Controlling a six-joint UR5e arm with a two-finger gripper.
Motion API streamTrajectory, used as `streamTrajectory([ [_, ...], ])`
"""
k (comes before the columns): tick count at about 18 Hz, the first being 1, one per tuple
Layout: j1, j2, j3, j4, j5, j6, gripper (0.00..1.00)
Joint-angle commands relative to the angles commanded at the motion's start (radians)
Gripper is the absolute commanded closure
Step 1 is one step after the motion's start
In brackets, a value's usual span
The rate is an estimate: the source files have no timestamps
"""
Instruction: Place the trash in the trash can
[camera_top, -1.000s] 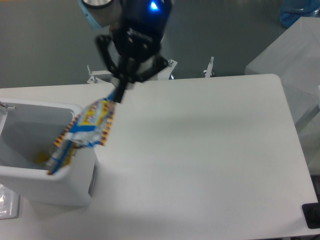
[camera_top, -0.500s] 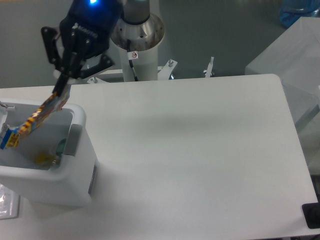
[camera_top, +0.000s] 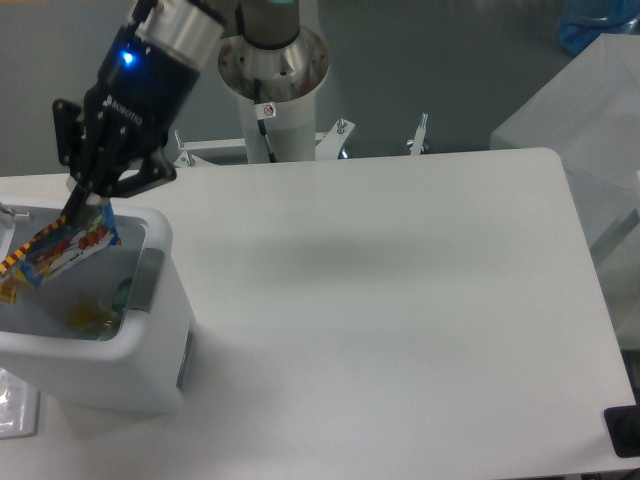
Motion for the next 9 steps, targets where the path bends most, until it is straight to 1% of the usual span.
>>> streamTrajectory([
  [1,0.000,-0.006,0.002,0.000,0.000,-0.005,0.59],
  [2,0.000,-0.008,0.003,0.000,0.000,-0.008,0.38],
  [4,0.000,-0.005,0.002,0.000,0.002,-0.011,0.06],
  [5,0.000,-0.002,0.005,-0.002,0.003,-0.011,0.00],
  [9,0.002,-0.002,0.035,-0.002,0.008,-0.011,0.00],
])
